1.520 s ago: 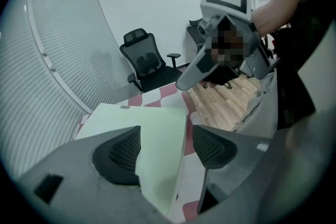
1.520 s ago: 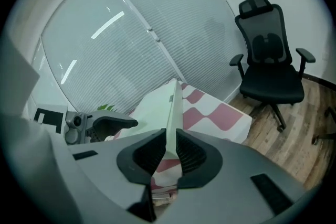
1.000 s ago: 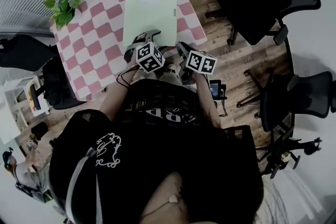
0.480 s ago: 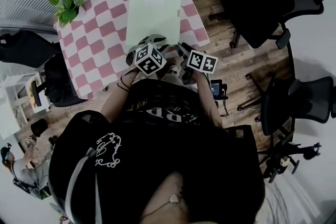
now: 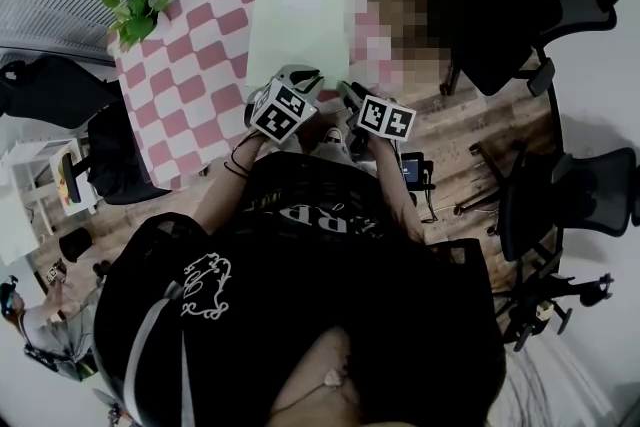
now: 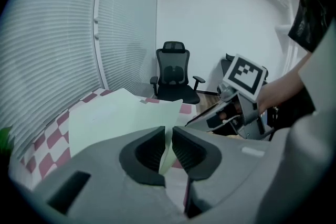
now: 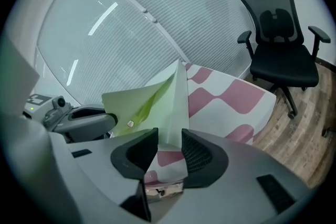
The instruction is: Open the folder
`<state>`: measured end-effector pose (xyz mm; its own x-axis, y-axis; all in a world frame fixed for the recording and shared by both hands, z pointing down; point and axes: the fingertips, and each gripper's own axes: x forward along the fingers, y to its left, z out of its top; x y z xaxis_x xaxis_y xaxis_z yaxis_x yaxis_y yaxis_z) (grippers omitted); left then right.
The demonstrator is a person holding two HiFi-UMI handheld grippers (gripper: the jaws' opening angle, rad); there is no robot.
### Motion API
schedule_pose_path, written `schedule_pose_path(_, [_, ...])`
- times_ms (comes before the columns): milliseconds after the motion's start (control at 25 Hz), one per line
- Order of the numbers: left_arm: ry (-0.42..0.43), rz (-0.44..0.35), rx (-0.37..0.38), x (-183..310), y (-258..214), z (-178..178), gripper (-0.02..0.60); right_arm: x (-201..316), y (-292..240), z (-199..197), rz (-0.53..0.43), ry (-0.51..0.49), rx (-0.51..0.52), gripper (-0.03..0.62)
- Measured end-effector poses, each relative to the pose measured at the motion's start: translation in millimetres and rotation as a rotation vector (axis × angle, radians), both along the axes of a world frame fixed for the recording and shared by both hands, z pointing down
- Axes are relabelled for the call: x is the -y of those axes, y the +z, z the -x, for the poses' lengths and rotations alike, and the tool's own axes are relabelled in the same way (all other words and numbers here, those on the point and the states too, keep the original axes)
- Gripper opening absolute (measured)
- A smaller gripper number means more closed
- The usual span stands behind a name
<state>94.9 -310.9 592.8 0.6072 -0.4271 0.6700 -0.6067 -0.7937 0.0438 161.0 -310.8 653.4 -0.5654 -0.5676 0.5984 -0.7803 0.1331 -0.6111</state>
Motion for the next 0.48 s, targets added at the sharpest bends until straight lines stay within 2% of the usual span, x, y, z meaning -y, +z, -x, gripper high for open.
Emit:
schedule_pose_path(160, [-0.022, -0.058, -0.057, 4, -27, 10, 0.054, 0, 0, 0, -0.019, -0.002, -0.031, 0.119])
schedule_pose_path(320, [-0.094, -0.119, -0.129, 7, -64, 36, 0.054, 0, 0, -1, -0.021, 0.015, -0.033, 0.120])
schedule_pose_path(480, [-0.165, -0.219, -0.111, 1, -87, 73, 0.054, -1, -1, 0, -0.019, 0.029, -0.038, 0.120])
